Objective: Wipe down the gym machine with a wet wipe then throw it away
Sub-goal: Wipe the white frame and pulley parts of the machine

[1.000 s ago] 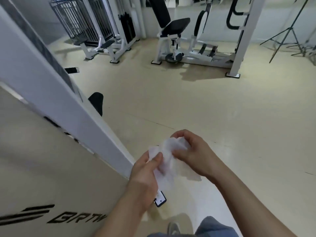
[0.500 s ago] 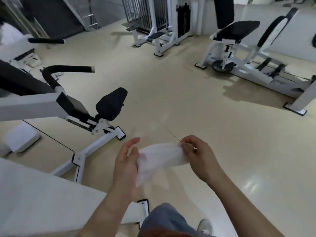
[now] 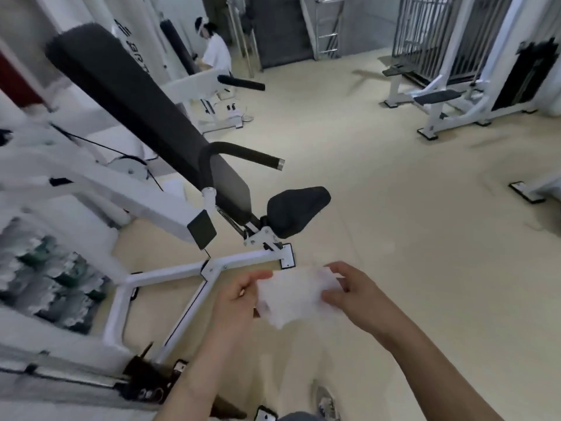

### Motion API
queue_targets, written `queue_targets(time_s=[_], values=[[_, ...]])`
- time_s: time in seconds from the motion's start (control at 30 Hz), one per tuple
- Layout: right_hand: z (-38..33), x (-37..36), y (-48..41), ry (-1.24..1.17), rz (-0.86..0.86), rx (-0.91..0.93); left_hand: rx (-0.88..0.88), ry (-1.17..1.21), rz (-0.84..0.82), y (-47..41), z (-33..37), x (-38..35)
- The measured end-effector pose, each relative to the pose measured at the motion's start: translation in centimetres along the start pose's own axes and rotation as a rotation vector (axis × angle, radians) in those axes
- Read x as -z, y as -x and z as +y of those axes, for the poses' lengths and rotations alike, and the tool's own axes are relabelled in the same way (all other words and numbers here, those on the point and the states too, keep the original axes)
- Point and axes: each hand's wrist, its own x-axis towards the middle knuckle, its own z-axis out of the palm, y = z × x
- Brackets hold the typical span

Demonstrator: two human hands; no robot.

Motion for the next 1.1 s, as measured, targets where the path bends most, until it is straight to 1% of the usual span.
queue_targets(time_s=[0.13,0.2,0.27,0.37,0.47,0.53,0.6,0.67,0.73,0.77,0.83,0.87,0.9,0.97,1.0,1.1], values=[[-4.7,0.8,-7.4,-0.022,0.069,0.114,-0.133,-0.109,0.181,-4.6,2.8,-0.3],[-6.4,0.9,-10.7,-0.046,0.082,0.151,-0.195,-0.211,0.262,-6.4,4.4,-0.3],[-7.7,1.3,-14.0,-0.044,0.065,0.17,-0.231,-0.344,0.306,-8.2,6.0,-0.3],[-9.7,2.6,-18.8,0.002,0.014,0.198,-0.229,-0.445,0.353,-11.3,8.6,-0.9],[-11.8,4.2,-24.1,0.13,0.004,0.334,-0.222,-0.457,0.41,-14.9,10.9,-2.3],[-13.4,5.9,-28.1,0.187,-0.046,0.401,-0.218,-0.462,0.463,-18.4,12.0,-4.1],[-14.7,6.8,-30.6,0.2,-0.083,0.428,-0.209,-0.494,0.498,-21.0,12.4,-4.9],[-15.3,7.8,-33.2,0.223,-0.08,0.432,-0.173,-0.519,0.518,-23.2,12.6,-6.0],[-16.2,8.9,-36.9,0.307,-0.046,0.438,-0.143,-0.489,0.563,-26.0,13.3,-7.1],[-16.8,9.0,-38.5,0.393,-0.034,0.45,-0.134,-0.472,0.594,-27.3,13.6,-7.5],[-17.2,8.1,-40.2,0.652,-0.031,0.52,-0.096,-0.459,0.653,-29.1,13.4,-7.9],[-17.0,7.1,-40.3,0.763,-0.073,0.568,-0.073,-0.464,0.68,-29.5,13.3,-8.2],[-16.5,5.8,-40.3,0.835,-0.165,0.612,-0.059,-0.476,0.702,-29.9,13.0,-8.3],[-14.7,2.8,-40.2,0.855,-0.395,0.617,-0.041,-0.498,0.737,-30.4,12.5,-8.2],[-13.9,1.4,-40.2,0.854,-0.445,0.609,-0.025,-0.507,0.75,-30.6,12.2,-8.0],[-12.9,-1.0,-41.8,0.893,-0.401,0.636,0.012,-0.553,0.71,-30.7,10.8,-7.0]])
